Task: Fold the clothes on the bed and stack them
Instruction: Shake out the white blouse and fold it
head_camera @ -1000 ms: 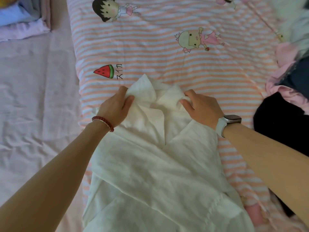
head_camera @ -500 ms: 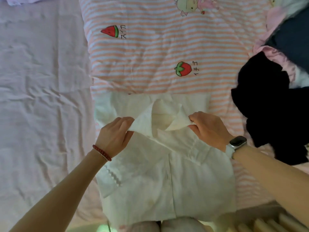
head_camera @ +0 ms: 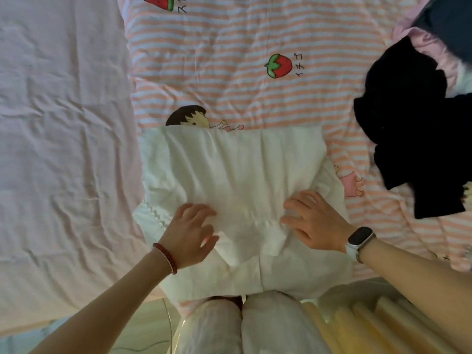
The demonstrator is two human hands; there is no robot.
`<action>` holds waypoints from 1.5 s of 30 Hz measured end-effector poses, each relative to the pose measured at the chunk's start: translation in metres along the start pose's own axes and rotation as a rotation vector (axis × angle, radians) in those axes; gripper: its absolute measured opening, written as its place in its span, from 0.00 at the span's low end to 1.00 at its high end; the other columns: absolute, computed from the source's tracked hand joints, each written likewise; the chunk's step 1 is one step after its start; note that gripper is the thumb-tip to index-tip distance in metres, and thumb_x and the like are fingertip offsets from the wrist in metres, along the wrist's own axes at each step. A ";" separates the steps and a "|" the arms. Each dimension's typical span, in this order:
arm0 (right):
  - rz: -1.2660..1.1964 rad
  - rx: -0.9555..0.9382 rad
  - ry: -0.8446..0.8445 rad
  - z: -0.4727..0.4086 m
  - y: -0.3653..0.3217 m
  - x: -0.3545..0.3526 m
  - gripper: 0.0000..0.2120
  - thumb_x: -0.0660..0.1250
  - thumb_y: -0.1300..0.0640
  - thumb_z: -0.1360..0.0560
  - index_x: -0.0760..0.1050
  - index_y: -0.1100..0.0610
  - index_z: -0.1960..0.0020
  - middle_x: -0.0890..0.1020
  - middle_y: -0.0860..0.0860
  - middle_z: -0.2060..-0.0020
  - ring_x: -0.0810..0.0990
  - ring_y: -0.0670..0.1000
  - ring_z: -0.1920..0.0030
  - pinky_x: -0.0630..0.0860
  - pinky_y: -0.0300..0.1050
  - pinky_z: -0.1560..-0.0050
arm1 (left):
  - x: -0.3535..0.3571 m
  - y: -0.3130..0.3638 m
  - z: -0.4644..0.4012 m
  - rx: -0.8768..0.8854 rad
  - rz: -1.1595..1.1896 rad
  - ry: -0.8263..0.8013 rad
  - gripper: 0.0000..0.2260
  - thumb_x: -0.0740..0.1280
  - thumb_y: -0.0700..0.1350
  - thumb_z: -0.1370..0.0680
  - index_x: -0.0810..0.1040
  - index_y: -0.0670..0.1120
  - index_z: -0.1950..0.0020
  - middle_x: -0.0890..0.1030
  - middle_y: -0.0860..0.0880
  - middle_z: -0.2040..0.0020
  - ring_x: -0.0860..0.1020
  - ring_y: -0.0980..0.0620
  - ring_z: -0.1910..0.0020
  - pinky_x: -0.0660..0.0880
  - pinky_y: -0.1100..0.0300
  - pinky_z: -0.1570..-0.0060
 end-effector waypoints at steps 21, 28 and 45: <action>0.106 0.699 -0.022 -0.091 0.114 -0.024 0.15 0.53 0.51 0.20 0.70 0.58 0.39 0.76 0.55 0.47 0.72 0.57 0.47 0.60 0.49 0.48 | -0.059 -0.135 -0.088 -0.609 0.033 0.294 0.14 0.58 0.47 0.21 0.72 0.38 0.43 0.71 0.38 0.50 0.73 0.37 0.50 0.69 0.45 0.51; 0.036 0.683 -0.126 -0.097 0.132 -0.040 0.14 0.54 0.48 0.21 0.70 0.53 0.40 0.77 0.50 0.44 0.72 0.53 0.42 0.60 0.50 0.44 | -0.073 -0.149 -0.106 -0.542 -0.062 0.082 0.15 0.58 0.51 0.22 0.74 0.48 0.38 0.73 0.46 0.36 0.66 0.44 0.36 0.62 0.47 0.39; -0.006 0.789 -0.073 -0.121 0.162 -0.099 0.11 0.56 0.58 0.20 0.69 0.57 0.39 0.73 0.54 0.43 0.76 0.56 0.50 0.64 0.46 0.57 | -0.138 -0.153 -0.154 -0.606 0.108 0.096 0.10 0.64 0.46 0.24 0.75 0.45 0.44 0.79 0.45 0.46 0.75 0.44 0.48 0.67 0.57 0.55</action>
Point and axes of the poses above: each hand's wrist, its own z-axis away from the middle knuckle, its own x-axis out of the palm, y = z × x, the point moved 1 cm from there along -z, towards the middle knuckle
